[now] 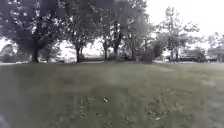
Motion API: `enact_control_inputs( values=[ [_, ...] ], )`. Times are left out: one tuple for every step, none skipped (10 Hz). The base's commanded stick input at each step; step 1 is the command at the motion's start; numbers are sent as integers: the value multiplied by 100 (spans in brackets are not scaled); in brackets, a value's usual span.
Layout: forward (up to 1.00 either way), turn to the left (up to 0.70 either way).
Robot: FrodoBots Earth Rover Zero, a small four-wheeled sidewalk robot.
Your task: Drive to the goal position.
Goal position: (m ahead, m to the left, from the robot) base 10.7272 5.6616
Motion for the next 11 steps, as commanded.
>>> enact_control_inputs(
  values=[
    [70, 0],
    [70, 0],
    [70, 0],
    [70, 0],
    [70, 0],
    [70, 0],
    [70, 0],
    [70, 0],
    [70, 0],
    [70, -10],
    [70, -35]
  ],
)
